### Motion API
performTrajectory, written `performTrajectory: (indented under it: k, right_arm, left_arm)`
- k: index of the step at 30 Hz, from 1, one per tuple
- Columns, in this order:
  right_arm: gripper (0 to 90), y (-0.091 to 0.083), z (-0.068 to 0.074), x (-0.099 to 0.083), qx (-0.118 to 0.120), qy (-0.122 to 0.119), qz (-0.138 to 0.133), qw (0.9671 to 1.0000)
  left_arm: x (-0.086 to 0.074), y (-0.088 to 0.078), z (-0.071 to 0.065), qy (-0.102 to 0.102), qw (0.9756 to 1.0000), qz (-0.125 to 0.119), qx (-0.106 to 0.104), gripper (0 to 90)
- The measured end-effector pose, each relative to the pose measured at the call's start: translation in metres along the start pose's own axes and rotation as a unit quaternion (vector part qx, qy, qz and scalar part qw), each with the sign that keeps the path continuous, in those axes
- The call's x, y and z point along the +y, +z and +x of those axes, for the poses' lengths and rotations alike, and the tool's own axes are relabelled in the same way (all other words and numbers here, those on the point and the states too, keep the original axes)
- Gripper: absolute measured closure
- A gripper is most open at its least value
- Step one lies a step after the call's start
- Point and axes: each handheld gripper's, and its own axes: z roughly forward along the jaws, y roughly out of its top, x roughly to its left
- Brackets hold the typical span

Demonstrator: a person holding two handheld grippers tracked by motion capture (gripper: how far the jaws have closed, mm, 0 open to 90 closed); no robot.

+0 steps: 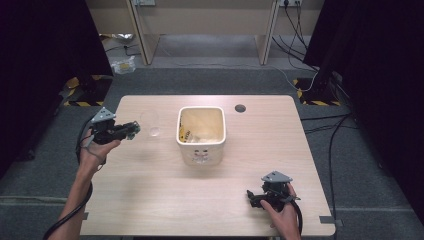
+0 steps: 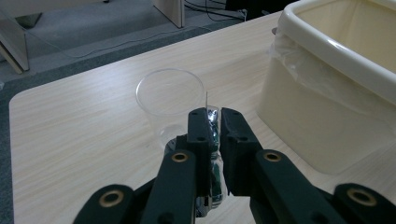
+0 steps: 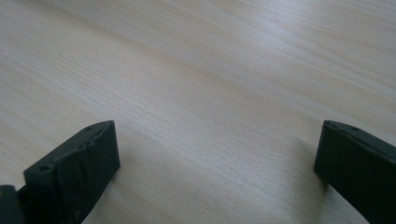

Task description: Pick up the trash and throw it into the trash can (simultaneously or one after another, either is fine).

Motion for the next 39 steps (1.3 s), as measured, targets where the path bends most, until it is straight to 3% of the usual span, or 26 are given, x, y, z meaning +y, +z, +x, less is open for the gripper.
performTrajectory:
  k: [5,10,14,19,25,26,28,39]
  right_arm:
    - [0.2,0.000,0.000,0.000,0.000,0.000,0.000,1.0000]
    - [0.2,0.000,0.000,0.000,0.000,0.000,0.000,1.0000]
    - [0.2,0.000,0.000,0.000,0.000,0.000,0.000,1.0000]
    - [0.2,0.000,0.000,0.000,0.000,-0.001,-0.001,1.0000]
    - [0.2,0.000,0.000,0.000,0.000,0.000,0.000,1.0000]
    - [0.2,0.000,0.000,0.000,0.000,0.000,0.000,1.0000]
    - [0.2,0.000,0.000,0.000,0.000,0.000,0.000,1.0000]
    - [0.2,0.000,0.000,0.000,0.000,-0.001,-0.001,1.0000]
  left_arm:
    - [0.008,-0.007,-0.005,0.012,0.9999,-0.008,0.000,82.1]
    - [0.023,-0.015,-0.017,0.037,0.9992,-0.015,-0.003,82.1]
    - [0.038,-0.022,-0.030,0.058,0.9979,-0.025,-0.011,82.1]
    - [0.049,-0.026,-0.039,0.069,0.9968,-0.033,-0.021,82.1]
    - [0.064,-0.025,-0.054,0.086,0.9950,-0.038,-0.032,82.0]
    - [0.070,-0.024,-0.059,0.100,0.9934,-0.044,-0.035,82.0]
    - [0.073,-0.023,-0.063,0.107,0.9925,-0.046,-0.038,82.0]
    - [0.098,-0.011,-0.097,0.128,0.9879,-0.056,-0.068,82.0]
